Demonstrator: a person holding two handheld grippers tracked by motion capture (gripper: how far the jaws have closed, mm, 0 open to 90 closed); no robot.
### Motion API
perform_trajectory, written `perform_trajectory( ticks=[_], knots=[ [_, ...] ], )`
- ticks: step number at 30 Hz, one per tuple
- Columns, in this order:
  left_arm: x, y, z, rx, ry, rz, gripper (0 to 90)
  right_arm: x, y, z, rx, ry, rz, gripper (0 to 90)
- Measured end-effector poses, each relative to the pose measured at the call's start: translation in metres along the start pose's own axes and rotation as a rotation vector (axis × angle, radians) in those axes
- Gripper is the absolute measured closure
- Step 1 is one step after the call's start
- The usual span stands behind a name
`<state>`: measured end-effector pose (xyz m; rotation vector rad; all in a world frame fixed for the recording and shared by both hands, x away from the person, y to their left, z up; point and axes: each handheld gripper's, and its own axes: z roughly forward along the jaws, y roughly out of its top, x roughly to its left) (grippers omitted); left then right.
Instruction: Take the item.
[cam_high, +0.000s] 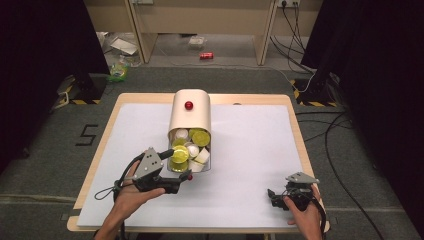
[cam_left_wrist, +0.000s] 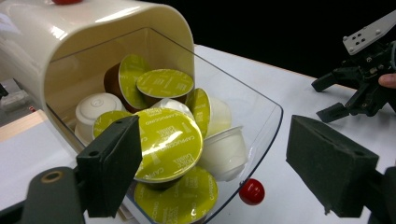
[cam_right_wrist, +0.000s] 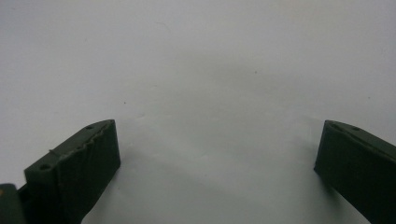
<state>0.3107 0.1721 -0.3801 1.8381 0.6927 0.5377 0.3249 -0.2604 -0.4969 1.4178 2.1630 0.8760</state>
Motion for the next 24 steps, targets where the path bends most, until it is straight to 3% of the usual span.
perform_trajectory(
  ticks=[12,24],
  knots=[
    [0.003,0.000,0.005,0.010,0.009,0.014,18.5,0.000,0.000,0.000,0.001,0.000,0.000,0.2],
    [0.010,0.000,0.014,0.014,0.068,0.027,19.4,0.000,0.000,0.000,0.001,-0.001,-0.003,0.2]
  ],
)
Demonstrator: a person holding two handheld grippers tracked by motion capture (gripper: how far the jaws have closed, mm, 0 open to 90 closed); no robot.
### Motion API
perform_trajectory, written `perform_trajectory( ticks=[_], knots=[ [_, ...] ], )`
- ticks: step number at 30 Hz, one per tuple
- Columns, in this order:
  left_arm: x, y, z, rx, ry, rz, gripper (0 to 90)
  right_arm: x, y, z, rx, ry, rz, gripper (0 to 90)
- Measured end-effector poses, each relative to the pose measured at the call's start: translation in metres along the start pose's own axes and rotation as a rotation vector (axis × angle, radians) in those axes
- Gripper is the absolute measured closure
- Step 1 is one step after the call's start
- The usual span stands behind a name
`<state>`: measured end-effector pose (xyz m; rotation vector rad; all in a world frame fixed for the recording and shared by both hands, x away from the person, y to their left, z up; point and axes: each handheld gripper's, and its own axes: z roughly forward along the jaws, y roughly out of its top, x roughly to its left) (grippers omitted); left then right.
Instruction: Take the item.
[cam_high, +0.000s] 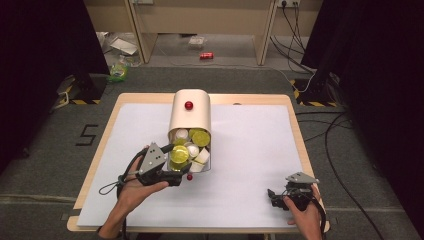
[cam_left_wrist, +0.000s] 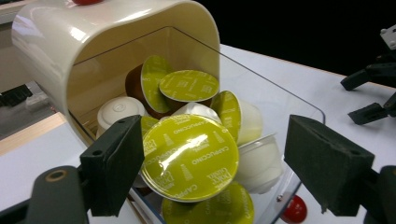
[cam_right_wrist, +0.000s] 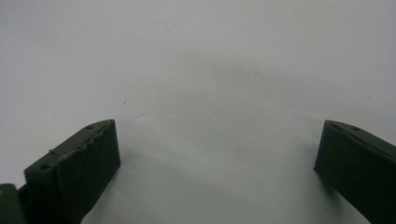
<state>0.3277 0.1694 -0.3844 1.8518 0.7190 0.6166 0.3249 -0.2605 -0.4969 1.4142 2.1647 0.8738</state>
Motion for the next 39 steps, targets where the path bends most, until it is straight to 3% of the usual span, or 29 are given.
perform_trajectory(
  ticks=[7,14,18,26,39],
  knots=[
    [0.003,-0.001,0.008,0.016,0.033,0.029,19.7,0.000,0.000,0.000,0.000,0.000,0.000,0.2],
    [0.003,-0.001,0.014,0.036,0.027,0.025,20.8,0.000,0.000,0.000,0.000,-0.001,0.000,0.2],
    [0.001,-0.002,0.015,0.044,0.028,0.046,22.2,0.000,0.000,0.000,0.000,0.000,0.000,0.2],
    [0.000,-0.006,0.015,0.054,0.023,0.032,35.1,0.000,0.000,0.000,0.000,-0.001,0.000,0.2],
    [-0.001,0.001,0.002,0.013,0.028,0.031,37.6,0.000,0.000,0.000,0.000,-0.001,0.000,0.2]
  ],
)
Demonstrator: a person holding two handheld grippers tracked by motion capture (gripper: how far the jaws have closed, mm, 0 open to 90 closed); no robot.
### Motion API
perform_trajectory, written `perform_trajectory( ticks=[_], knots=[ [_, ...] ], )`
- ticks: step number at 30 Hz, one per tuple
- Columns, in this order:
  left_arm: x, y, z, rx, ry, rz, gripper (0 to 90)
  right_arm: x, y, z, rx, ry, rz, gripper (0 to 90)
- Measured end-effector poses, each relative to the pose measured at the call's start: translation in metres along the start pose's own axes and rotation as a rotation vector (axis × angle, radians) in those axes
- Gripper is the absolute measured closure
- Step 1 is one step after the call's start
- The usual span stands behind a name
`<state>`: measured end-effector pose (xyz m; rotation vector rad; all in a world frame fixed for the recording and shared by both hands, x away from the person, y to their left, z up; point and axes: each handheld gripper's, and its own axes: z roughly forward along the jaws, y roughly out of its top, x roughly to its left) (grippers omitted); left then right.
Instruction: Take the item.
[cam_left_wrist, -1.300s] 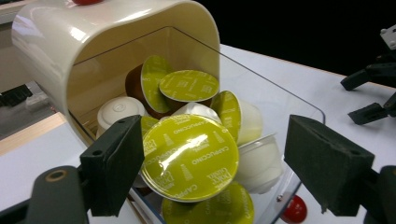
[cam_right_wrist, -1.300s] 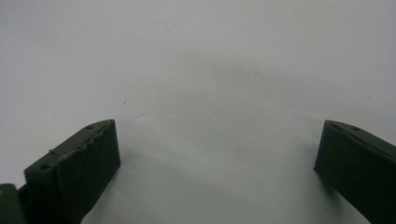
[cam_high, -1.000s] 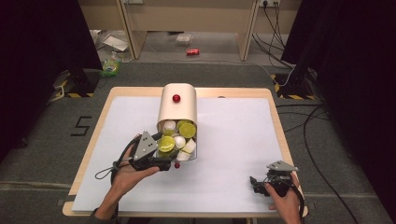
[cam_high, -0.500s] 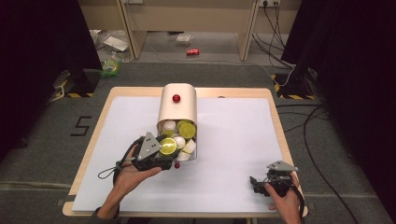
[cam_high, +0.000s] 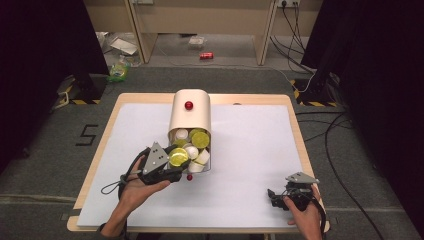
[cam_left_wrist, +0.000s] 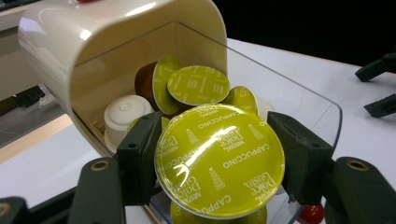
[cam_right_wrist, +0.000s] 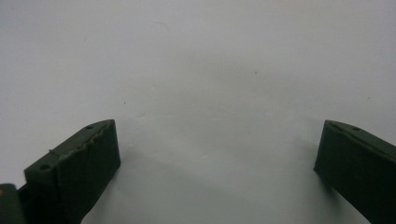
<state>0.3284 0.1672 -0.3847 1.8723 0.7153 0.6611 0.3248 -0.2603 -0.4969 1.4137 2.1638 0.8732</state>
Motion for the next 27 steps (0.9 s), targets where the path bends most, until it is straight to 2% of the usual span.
perform_trajectory(
  ticks=[8,9,17,27],
  knots=[
    [0.006,0.004,-0.012,-0.039,-0.007,-0.019,37.6,0.000,0.000,0.000,0.001,0.001,0.000,0.2],
    [0.007,0.005,-0.015,-0.037,-0.010,-0.032,37.7,0.000,0.000,0.000,0.001,0.001,0.000,0.2],
    [0.015,0.006,-0.026,-0.062,0.002,-0.060,37.7,0.000,0.000,0.000,0.001,0.001,0.001,0.2],
    [0.024,0.001,-0.034,-0.059,0.002,-0.087,37.7,0.000,0.000,0.000,0.001,0.001,0.001,0.2]
  ],
)
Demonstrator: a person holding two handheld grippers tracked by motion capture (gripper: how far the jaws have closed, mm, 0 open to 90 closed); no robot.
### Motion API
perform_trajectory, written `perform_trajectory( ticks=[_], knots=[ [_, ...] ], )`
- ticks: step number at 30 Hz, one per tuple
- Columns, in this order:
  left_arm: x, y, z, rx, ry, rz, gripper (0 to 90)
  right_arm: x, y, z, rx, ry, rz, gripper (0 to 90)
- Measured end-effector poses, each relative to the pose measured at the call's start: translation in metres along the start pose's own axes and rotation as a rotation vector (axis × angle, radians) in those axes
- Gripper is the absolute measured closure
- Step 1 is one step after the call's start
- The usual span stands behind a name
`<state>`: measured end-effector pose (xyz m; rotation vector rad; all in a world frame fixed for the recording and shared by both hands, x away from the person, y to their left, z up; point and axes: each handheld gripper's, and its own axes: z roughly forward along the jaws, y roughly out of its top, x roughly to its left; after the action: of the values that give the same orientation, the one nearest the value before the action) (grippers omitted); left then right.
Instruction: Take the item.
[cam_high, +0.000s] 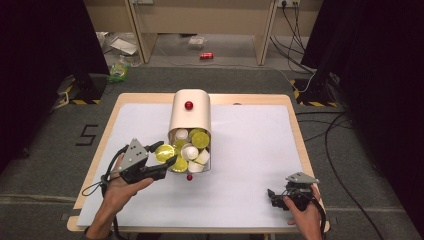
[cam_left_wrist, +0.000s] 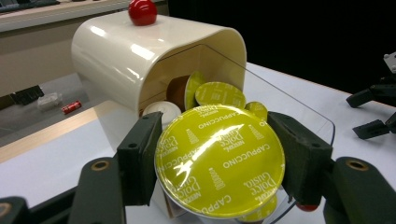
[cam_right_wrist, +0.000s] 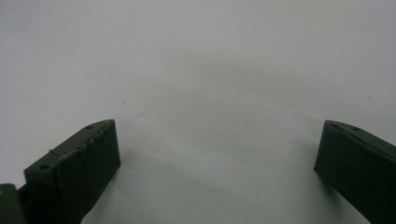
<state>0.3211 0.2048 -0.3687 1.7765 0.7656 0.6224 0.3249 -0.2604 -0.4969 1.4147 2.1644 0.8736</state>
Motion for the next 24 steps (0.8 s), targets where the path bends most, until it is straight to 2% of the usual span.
perform_trajectory(
  ticks=[12,24],
  knots=[
    [0.024,-0.007,-0.020,-0.010,0.066,-0.027,37.7,0.000,0.000,0.000,0.000,0.000,0.001,0.2],
    [0.039,-0.022,-0.020,0.000,0.113,-0.063,37.7,0.000,0.000,0.000,0.000,0.000,0.000,0.2]
  ],
)
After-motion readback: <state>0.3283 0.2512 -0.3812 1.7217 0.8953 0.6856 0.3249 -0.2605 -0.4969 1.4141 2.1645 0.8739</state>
